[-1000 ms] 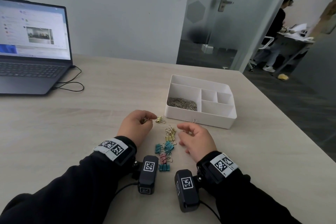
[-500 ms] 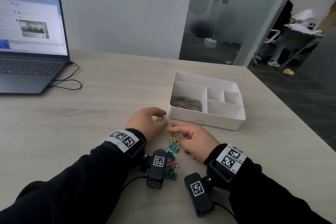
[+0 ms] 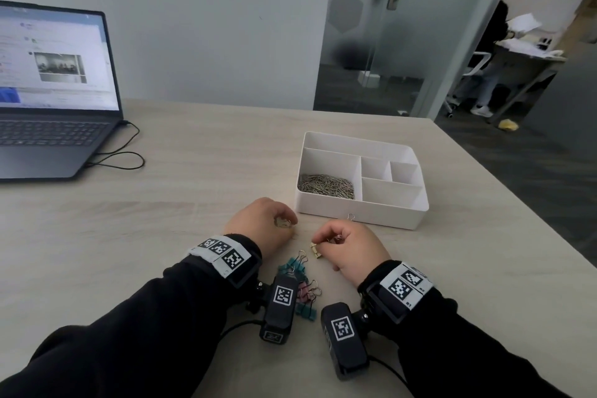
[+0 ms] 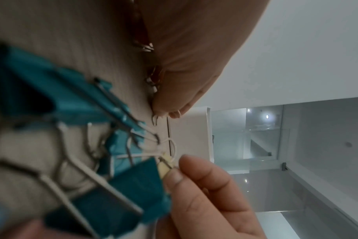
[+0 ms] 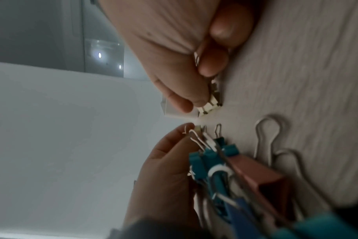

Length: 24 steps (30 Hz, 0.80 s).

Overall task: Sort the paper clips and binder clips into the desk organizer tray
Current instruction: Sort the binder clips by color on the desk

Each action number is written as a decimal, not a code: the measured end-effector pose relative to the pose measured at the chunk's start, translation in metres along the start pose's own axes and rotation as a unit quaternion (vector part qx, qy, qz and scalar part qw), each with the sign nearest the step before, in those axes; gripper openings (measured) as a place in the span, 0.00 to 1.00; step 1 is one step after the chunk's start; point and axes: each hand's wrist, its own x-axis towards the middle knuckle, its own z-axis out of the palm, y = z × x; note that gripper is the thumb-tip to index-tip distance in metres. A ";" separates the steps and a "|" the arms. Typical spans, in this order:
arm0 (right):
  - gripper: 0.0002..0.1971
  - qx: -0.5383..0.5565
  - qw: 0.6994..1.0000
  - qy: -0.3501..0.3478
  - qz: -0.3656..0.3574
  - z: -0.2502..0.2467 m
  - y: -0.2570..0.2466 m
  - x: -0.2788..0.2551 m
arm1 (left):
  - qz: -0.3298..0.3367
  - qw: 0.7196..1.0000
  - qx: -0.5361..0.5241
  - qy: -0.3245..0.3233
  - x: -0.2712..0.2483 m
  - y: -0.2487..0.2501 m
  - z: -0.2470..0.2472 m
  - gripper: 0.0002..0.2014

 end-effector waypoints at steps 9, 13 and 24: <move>0.06 0.171 0.982 0.086 -0.001 -0.010 0.003 -0.021 | -0.065 0.986 -0.135 0.072 -0.029 -0.011 -0.011 0.04; 0.05 0.253 0.961 0.106 0.022 -0.014 0.006 -0.028 | -0.098 0.974 -0.192 0.071 -0.038 -0.013 -0.017 0.04; 0.08 0.352 0.928 0.119 0.025 -0.032 0.012 -0.042 | -0.157 0.881 -0.447 -0.008 -0.047 0.019 -0.030 0.06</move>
